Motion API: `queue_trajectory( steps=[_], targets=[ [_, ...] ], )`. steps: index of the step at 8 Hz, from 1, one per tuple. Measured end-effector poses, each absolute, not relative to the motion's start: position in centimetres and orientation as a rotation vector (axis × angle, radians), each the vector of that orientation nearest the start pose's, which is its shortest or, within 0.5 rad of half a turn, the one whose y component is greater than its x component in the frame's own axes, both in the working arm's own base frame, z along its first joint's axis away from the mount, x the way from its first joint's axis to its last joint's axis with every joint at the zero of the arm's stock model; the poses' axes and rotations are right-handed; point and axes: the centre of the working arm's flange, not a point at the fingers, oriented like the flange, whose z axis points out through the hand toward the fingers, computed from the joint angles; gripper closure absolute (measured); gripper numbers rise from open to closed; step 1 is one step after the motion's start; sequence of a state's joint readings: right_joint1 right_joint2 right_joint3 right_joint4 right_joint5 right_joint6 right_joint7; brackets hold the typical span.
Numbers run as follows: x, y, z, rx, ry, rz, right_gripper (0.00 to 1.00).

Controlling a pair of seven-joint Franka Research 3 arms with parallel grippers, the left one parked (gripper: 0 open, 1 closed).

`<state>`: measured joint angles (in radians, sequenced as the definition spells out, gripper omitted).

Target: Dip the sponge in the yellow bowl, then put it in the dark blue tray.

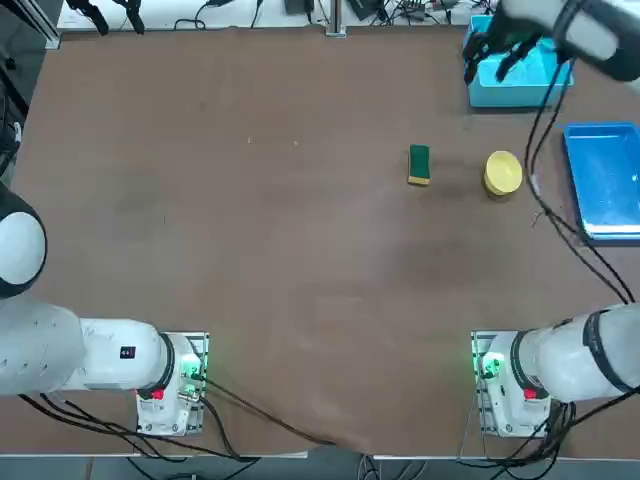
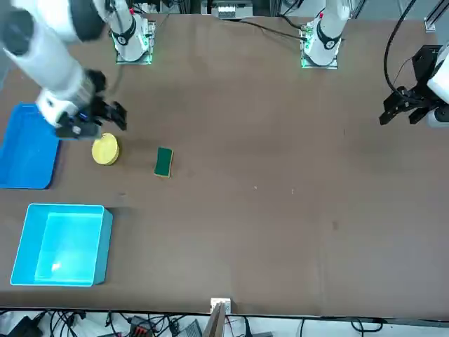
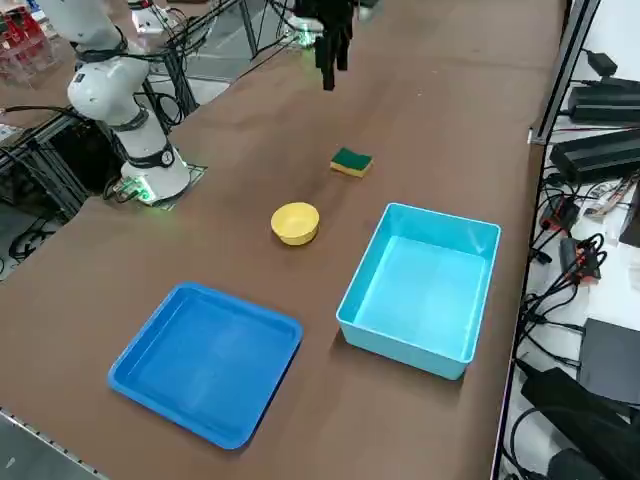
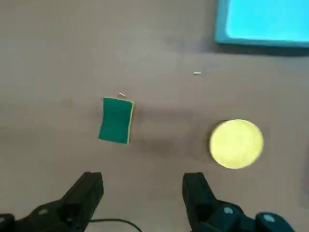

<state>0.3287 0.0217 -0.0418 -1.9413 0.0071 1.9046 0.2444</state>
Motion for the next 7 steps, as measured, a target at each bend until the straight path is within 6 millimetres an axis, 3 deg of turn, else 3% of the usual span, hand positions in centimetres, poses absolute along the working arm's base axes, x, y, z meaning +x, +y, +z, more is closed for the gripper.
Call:
queue_trajectory(
  steps=[4, 7],
  targets=[
    [53.8, 20.8, 34.0, -3.169, -0.166, 0.176, 0.00],
    [54.3, 23.2, 26.0, -3.178, -0.075, 0.163, 0.00]
  ],
)
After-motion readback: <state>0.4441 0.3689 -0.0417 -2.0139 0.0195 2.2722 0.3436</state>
